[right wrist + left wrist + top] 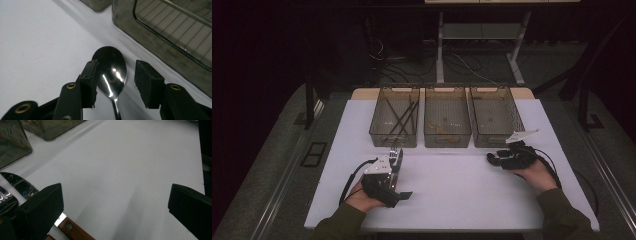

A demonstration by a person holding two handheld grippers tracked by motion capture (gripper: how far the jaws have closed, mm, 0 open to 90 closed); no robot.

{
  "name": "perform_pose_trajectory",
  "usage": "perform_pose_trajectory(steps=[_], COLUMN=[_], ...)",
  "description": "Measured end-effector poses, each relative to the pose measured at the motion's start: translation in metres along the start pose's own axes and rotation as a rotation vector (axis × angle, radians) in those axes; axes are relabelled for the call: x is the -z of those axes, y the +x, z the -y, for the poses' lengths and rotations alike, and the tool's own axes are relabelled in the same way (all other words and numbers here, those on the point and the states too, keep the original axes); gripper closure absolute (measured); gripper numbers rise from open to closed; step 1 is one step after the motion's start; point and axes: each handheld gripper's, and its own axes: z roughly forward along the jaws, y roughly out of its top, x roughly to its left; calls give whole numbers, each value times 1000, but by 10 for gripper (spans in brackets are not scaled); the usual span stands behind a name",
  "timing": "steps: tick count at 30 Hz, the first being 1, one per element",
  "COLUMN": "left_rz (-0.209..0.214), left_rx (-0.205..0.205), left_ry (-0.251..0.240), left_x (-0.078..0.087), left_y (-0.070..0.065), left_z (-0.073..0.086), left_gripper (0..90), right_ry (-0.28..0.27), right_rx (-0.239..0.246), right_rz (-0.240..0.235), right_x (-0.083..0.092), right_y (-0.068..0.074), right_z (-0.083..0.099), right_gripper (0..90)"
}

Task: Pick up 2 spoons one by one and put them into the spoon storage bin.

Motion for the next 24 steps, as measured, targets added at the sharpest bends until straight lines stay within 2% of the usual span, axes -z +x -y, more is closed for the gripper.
perform_pose_trajectory(steps=[9,11,15,22,23,24], left_rz=[0,0,0,-1,-2,-2], left_rx=[-1,-1,-2,-2,-3,-4], left_ry=[0,0,0,-1,0,0], left_x=[0,0,0,0,0,0], left_y=[0,0,0,0,0,0], left_z=[0,0,0,0,0,0], left_gripper=[0,0,0,0,0,0], right_ry=[25,28,40,49,50,49], right_rx=[44,47,86,101,105,102], right_rz=[10,0,11,-4,-2,2], right_x=[-4,-5,-5,-3,-2,-2], right_y=[5,6,10,12,12,12], right_z=[0,1,1,1,1,1], right_gripper=[536,540,555,616,654,740])
